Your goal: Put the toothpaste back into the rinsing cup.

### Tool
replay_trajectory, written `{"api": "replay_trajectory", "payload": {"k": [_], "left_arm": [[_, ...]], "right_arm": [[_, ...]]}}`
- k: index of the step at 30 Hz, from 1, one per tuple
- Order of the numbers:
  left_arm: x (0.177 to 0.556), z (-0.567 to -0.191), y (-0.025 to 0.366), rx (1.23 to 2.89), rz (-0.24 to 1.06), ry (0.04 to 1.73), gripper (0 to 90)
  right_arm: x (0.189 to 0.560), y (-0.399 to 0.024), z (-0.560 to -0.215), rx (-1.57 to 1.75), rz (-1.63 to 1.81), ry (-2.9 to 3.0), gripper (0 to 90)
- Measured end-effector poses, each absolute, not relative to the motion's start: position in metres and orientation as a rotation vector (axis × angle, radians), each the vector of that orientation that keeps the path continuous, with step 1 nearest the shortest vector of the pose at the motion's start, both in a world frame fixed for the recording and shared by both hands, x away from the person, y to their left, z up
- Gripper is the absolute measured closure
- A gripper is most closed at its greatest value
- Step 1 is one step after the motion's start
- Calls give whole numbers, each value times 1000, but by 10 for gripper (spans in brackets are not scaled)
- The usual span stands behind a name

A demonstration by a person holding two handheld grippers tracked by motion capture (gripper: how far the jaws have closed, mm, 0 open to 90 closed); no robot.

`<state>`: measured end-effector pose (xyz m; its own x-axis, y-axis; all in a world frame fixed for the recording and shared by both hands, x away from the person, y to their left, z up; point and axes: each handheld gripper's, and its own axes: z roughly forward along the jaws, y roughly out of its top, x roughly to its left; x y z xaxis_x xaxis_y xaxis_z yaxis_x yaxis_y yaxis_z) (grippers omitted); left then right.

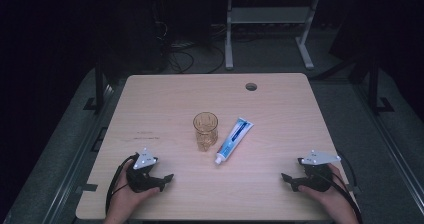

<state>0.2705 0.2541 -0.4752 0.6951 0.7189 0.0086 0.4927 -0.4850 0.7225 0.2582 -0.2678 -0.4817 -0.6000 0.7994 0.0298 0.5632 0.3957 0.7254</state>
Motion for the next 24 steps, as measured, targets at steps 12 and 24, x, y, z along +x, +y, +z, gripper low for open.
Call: {"api": "replay_trajectory", "payload": {"k": [12,24], "left_arm": [[269,-475,254,2183,402,918,136],[269,-475,254,2182,402,918,136]], "right_arm": [[258,-271,-474,1190,1095,2322,478],[258,-268,-463,1201,1166,2328,875]]}}
